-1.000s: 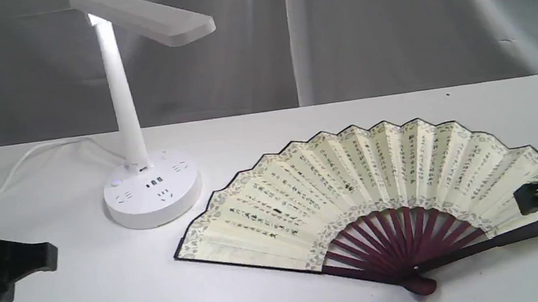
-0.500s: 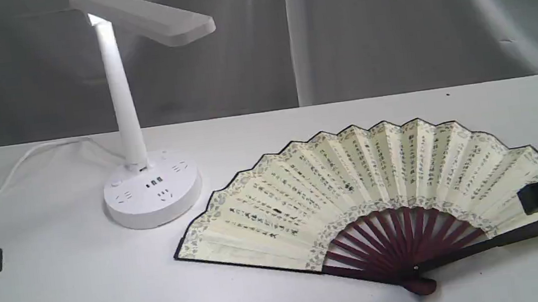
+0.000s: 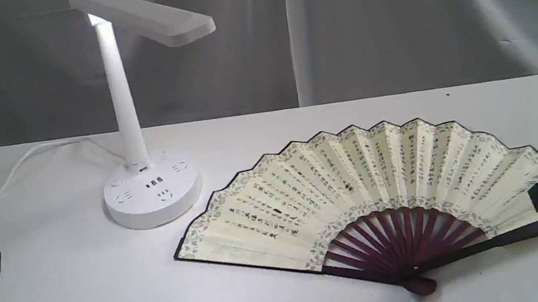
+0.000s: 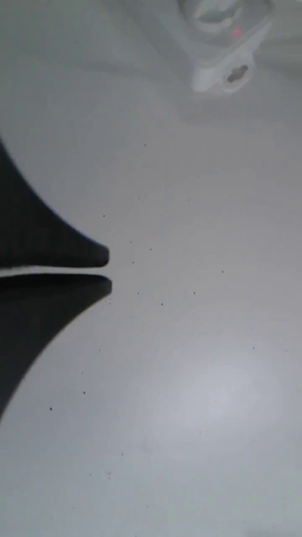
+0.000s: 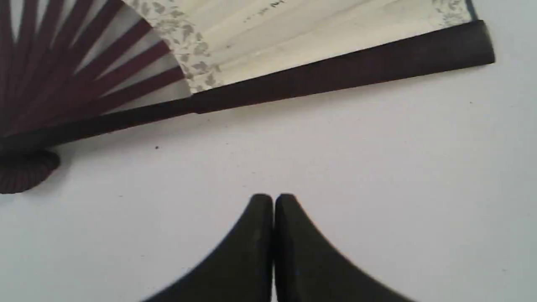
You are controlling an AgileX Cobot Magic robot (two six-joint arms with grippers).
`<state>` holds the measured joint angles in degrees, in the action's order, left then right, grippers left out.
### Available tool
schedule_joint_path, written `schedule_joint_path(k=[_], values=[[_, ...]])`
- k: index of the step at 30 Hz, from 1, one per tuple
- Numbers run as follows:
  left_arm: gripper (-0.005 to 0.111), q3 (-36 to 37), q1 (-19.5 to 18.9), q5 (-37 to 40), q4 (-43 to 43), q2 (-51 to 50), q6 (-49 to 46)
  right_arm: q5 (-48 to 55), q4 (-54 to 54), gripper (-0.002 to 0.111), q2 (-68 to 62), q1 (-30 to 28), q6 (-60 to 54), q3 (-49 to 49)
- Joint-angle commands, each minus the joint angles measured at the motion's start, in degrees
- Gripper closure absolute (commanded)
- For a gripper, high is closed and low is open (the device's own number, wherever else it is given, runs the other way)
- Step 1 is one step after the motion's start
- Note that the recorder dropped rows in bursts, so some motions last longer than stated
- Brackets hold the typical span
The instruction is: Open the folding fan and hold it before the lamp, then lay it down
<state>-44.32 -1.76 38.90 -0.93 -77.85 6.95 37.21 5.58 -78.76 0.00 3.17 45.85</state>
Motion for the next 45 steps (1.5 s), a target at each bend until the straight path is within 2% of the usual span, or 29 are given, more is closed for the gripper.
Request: schedule_joint_path(k=[1,20,32,45], values=[[0.107,-0.3,0.0,-0.5,0.2,0.5,-0.2,0.3,1.7,0.108,0.5,0.0,1.7,0.3],[0.107,-0.3,0.0,-0.1,-0.4,0.8,-2.6,1.6,0.9,0.108,0.5,0.0,1.4,0.3],[0.107,-0.3,0.0,0.4,0.3,11.1,-3.2,2.4,-0.9,0.108,3.2,0.1,-0.1,0.3],[0.107,-0.3,0.0,0.4,0.3,16.1,-6.2,5.0,-0.9,0.108,12.6,0.1,-0.9,0.3]])
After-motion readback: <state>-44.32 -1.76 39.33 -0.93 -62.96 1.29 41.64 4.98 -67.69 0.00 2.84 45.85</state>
